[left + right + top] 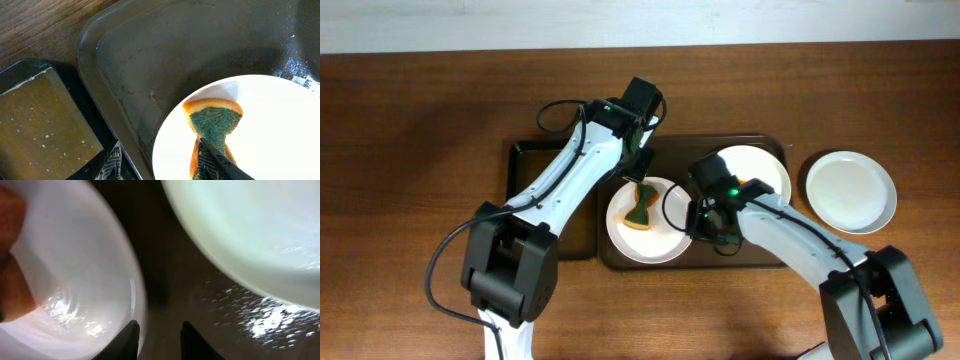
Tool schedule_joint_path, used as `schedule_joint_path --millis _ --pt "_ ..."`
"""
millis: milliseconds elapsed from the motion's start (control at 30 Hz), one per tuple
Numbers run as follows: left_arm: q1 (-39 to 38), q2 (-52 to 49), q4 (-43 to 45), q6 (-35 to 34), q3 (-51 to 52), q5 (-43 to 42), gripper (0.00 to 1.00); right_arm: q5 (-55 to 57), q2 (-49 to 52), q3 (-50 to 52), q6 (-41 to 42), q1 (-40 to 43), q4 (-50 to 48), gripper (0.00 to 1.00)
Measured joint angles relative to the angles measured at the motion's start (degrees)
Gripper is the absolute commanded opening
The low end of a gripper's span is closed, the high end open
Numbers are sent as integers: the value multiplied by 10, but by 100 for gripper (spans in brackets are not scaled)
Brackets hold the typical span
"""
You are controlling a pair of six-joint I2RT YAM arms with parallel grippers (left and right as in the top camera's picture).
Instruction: Clean dirty plates on tray and stack at the side
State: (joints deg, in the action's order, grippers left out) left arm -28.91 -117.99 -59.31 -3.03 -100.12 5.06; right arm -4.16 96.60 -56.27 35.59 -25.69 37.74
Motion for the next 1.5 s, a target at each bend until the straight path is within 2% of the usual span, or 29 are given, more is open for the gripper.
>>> schedule_joint_path --millis 33,167,267,433,567,700,800,833,867,1033,1133,1367,1500 --pt "0 0 0 0 0 0 45 -5 0 0 -5 5 1 19" --pt "0 0 2 0 0 -2 45 -24 -1 16 -9 5 -40 19" --pt "0 0 2 0 0 -2 45 -44 -1 20 -5 7 -55 28" --pt "0 0 2 0 0 -2 45 -123 1 31 0 50 -57 29" --pt "0 0 2 0 0 -2 45 -169 1 32 0 50 -85 29" --pt "0 0 2 0 0 -2 45 -148 1 33 5 46 -93 17" --pt "0 0 2 0 0 -2 46 -99 1 45 19 14 -114 16" --pt "0 0 2 0 0 -2 45 -86 1 49 26 3 -119 13" --pt "0 0 2 0 0 -2 45 -72 1 52 33 -5 -120 4" --pt "0 0 3 0 3 -4 46 -49 1 52 43 -7 -120 4" --pt "0 0 3 0 22 -9 56 -47 1 52 43 -7 -119 4" --pt "0 4 -65 -11 28 -75 58 -47 1 52 50 -7 -115 4" --pt "-8 19 -22 -26 88 -90 58 -47 1 52 51 -7 -114 4"
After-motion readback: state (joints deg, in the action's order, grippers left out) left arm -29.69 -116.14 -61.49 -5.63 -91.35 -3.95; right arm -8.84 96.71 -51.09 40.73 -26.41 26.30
